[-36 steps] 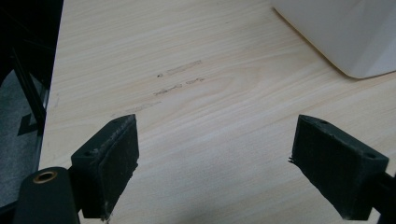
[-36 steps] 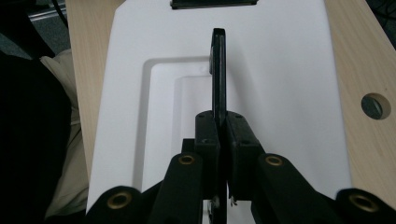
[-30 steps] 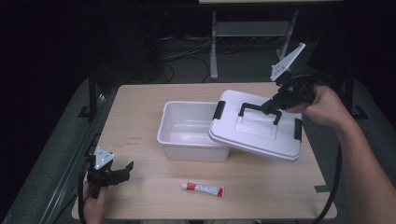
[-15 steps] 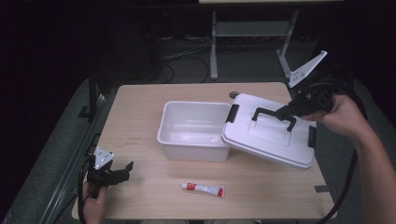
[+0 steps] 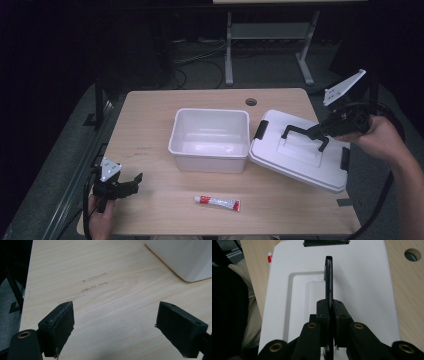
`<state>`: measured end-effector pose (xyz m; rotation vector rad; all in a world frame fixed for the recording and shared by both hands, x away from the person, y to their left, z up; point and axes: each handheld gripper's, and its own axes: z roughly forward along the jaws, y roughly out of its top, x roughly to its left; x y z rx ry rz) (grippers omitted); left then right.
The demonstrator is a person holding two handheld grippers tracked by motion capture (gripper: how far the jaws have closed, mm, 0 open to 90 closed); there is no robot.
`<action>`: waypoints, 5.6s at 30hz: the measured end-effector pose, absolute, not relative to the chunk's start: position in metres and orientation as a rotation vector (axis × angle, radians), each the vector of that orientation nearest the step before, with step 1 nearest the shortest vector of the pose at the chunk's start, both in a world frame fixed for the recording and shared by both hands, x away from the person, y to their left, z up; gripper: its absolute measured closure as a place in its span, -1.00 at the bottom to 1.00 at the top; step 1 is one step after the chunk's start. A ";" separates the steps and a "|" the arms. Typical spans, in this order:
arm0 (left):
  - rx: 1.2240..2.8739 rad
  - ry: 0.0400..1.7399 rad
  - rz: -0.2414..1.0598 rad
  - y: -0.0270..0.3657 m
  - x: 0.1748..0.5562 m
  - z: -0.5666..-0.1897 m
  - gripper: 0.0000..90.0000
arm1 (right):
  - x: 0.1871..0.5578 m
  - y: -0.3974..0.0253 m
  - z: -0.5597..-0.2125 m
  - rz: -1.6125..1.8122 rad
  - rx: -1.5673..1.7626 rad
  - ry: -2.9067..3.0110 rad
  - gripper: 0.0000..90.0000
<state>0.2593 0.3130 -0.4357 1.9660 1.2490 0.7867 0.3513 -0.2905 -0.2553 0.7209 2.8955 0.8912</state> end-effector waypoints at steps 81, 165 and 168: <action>1.956 1.257 0.793 0.317 0.258 -0.436 -0.69 | 0.344 -0.309 -0.393 0.918 0.967 2.897 0.54; 1.945 1.259 0.793 0.319 0.257 -0.435 -0.69 | 0.289 -0.133 -0.401 0.947 0.488 3.047 -0.02; 1.945 1.258 0.793 0.319 0.257 -0.435 -0.69 | 0.289 -0.126 -0.404 0.939 0.470 3.057 -0.02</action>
